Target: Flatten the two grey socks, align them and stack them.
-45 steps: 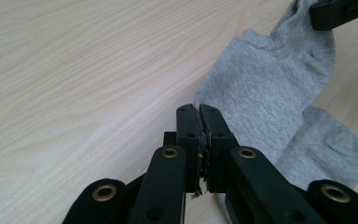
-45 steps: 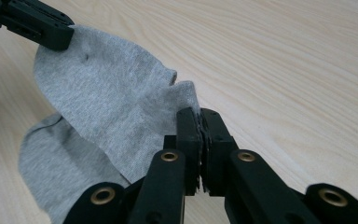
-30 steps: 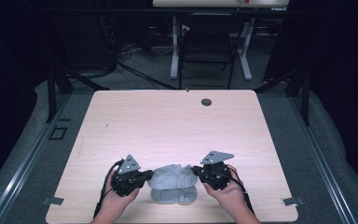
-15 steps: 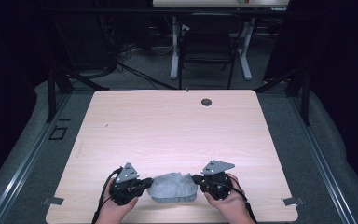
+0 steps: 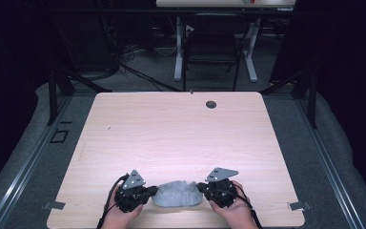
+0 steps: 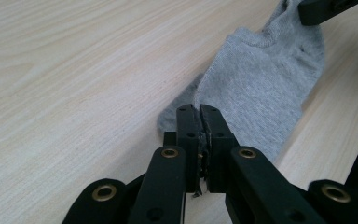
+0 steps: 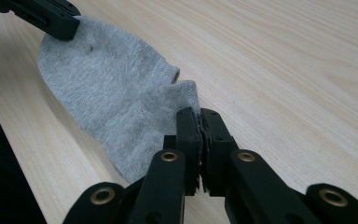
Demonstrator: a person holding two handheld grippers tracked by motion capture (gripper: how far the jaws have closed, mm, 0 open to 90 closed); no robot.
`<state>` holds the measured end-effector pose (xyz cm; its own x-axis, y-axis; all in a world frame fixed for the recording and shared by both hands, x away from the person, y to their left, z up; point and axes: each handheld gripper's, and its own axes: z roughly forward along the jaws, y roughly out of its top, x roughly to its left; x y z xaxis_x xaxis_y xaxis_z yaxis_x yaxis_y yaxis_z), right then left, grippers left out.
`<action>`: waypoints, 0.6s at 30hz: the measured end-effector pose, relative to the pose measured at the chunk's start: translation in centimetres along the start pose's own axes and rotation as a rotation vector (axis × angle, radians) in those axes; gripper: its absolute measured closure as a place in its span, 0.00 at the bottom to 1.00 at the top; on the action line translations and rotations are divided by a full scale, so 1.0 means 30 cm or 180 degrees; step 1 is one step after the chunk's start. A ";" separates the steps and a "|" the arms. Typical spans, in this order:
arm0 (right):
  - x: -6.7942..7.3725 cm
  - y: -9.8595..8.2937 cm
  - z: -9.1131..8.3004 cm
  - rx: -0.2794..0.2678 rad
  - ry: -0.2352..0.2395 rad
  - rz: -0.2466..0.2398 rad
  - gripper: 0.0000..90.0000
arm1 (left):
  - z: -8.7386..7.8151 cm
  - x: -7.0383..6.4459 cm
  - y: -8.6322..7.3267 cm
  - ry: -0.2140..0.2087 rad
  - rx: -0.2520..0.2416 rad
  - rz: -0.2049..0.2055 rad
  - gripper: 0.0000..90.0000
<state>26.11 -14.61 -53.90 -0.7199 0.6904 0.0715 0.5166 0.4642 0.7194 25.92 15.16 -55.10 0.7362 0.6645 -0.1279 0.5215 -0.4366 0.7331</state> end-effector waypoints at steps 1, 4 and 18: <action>-0.001 -0.001 0.001 0.0018 -0.0002 -0.0005 0.97 | 0.004 0.000 -0.002 0.0005 0.0004 -0.0006 0.97; -0.003 -0.005 0.008 0.0040 0.0006 0.0018 0.97 | 0.011 0.002 -0.004 0.0000 0.0035 -0.0001 0.97; -0.014 -0.024 0.036 0.0162 -0.0007 0.0021 0.96 | 0.045 0.015 -0.012 0.0027 0.0067 -0.0018 0.97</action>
<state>26.53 -14.62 -55.20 -0.7154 0.6947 0.0744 0.5442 0.4873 0.6829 26.65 14.81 -56.34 0.7296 0.6722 -0.1263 0.5347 -0.4453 0.7182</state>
